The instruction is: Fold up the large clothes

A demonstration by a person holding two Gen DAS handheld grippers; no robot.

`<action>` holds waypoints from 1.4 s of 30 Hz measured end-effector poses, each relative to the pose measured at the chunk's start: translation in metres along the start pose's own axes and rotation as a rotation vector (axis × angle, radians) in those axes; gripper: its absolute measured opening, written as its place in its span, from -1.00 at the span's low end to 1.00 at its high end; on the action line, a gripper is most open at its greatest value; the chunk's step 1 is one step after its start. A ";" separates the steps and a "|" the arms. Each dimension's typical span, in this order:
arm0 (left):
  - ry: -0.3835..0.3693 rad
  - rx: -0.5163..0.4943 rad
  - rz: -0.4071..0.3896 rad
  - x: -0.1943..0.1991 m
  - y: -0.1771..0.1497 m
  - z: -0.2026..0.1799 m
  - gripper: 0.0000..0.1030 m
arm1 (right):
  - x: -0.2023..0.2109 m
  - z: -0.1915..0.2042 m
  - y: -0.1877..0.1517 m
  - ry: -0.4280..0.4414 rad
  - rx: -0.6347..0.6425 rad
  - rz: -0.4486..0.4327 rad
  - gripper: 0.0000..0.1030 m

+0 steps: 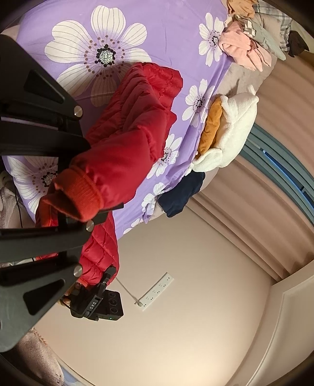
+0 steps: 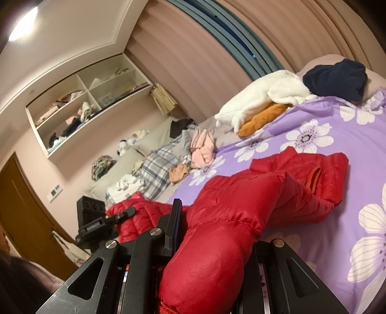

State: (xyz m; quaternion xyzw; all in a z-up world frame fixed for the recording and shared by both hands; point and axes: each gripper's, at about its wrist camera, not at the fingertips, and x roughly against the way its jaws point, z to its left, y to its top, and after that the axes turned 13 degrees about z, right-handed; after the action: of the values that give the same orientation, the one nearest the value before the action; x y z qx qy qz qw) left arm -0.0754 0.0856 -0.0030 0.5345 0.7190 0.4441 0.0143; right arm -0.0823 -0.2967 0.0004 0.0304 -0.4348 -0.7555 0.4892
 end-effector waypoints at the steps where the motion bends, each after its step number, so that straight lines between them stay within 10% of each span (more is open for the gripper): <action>1: 0.002 0.003 0.002 -0.001 0.000 0.000 -0.73 | 0.001 0.000 -0.001 0.000 -0.002 0.000 -0.54; 42: 0.038 0.021 0.014 -0.008 0.020 0.003 -0.72 | 0.000 -0.013 0.002 -0.019 -0.074 -0.016 -0.54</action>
State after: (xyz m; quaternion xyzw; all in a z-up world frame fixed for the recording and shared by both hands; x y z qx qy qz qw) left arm -0.0554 0.0814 0.0047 0.5311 0.7200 0.4466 -0.0079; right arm -0.0748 -0.3046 -0.0061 0.0086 -0.4108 -0.7753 0.4796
